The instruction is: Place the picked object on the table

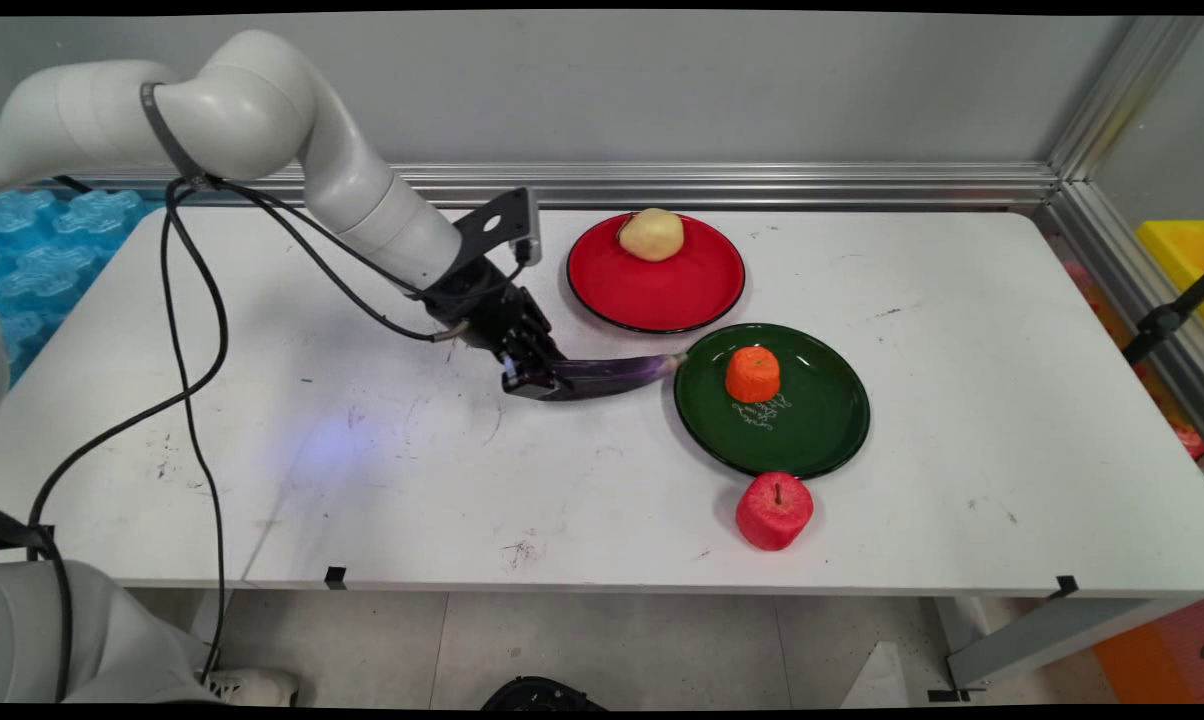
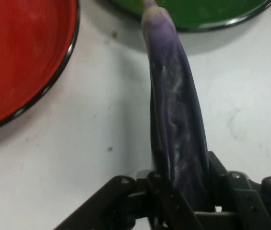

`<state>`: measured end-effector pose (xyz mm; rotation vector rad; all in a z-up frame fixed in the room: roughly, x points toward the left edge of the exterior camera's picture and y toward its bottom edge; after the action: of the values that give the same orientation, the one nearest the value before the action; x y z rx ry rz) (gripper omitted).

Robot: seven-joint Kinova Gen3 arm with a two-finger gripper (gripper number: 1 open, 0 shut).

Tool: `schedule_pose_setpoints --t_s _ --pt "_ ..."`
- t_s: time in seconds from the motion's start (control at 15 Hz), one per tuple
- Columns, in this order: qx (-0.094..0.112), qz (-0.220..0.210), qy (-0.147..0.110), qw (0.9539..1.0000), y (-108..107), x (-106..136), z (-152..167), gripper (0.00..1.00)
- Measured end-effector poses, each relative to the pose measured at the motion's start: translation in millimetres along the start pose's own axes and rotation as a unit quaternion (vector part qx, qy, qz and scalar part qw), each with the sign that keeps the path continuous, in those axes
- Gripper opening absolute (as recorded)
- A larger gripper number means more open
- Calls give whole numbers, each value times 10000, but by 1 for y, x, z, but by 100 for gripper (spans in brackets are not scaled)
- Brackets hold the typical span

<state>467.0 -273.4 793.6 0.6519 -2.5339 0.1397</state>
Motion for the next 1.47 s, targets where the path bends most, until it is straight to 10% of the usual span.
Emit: schedule_pose_setpoints --t_s 1.07,1.13,1.47 --pt "313 -140 -124 9993 -39 -37 17 0" --pt "323 -147 -115 9993 -40 -37 18 100" --pt "334 -197 -97 9992 -43 -37 20 100"
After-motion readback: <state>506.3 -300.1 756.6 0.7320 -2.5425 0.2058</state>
